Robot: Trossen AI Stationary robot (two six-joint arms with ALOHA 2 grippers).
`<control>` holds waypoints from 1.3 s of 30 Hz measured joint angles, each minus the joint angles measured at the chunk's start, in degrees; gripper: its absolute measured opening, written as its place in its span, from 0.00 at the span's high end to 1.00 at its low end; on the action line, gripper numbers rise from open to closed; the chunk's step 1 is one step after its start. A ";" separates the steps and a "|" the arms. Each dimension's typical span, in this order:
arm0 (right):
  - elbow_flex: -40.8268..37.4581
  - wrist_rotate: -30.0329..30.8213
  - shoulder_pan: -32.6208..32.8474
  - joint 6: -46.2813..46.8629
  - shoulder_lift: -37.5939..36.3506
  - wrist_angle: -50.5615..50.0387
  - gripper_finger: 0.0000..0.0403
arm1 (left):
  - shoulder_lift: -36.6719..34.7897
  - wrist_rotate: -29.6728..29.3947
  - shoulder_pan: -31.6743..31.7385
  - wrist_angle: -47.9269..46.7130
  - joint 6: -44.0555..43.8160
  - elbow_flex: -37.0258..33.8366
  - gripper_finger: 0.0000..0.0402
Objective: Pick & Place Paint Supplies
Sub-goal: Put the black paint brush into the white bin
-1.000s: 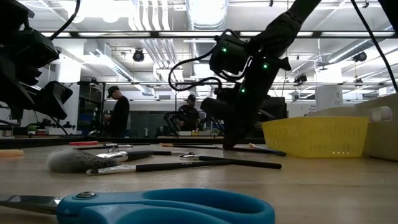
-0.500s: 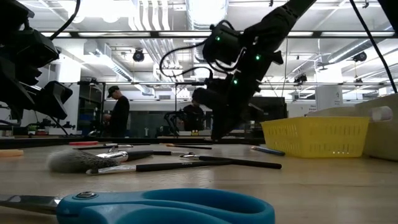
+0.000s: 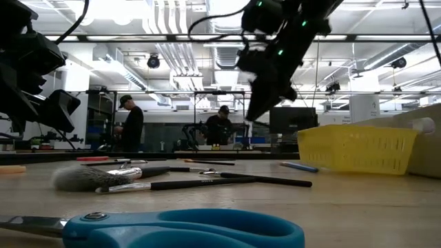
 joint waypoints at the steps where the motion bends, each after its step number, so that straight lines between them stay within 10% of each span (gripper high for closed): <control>1: -0.08 0.01 0.02 -0.60 -1.50 -2.12 0.95 | 0.00 0.00 0.00 0.00 0.00 0.00 0.25; 22: -2.39 0.66 -0.05 -7.50 -28.24 -20.61 0.95 | -0.02 0.00 -0.02 -0.42 0.00 0.02 0.25; 39: 8.33 -1.79 -0.09 -0.93 -32.81 -54.93 0.95 | -0.02 0.02 0.00 -0.42 0.00 0.02 0.25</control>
